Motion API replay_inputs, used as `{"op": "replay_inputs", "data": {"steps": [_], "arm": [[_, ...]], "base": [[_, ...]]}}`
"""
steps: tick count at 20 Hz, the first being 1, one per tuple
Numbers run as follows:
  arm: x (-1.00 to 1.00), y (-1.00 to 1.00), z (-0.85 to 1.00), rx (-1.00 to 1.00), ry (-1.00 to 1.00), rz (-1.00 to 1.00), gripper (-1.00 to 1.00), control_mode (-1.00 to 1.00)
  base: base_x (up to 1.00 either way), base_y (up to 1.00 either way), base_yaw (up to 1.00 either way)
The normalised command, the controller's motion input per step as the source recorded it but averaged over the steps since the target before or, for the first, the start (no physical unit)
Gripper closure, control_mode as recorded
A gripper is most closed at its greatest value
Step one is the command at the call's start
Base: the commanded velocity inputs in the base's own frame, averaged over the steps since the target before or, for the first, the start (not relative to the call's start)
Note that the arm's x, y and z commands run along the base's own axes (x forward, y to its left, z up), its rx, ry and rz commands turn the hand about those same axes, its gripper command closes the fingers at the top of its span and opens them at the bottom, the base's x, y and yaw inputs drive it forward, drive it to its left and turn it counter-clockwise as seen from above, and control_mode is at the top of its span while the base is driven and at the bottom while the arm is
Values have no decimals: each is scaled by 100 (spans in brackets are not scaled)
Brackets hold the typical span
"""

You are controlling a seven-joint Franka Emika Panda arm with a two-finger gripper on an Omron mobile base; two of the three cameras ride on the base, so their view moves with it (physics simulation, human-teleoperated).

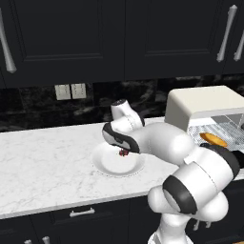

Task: Pick up the kebab skewer and baguette bread, and place them inside the toaster oven. Close the toaster oven door and start by setting the timer.

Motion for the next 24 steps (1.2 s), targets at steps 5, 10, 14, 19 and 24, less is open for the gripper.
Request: {"op": "replay_inputs", "data": {"steps": [5, 10, 14, 19, 24], "arm": [[1, 0, -18, 0, -8, 0, -100, -100], [3, -7, -12, 0, -8, 0, -100, -100], [25, -9, -5, 0, -1, 1, -100, -100], [32, -2, -11, 1, 0, 4, -100, -100], [27, 0, -26, 2, 0, 5, -100, -100]], "base": [[0, 0, 0], [0, 0, 0], [0, 0, 0], [0, 0, 0], [0, 0, 0]]}}
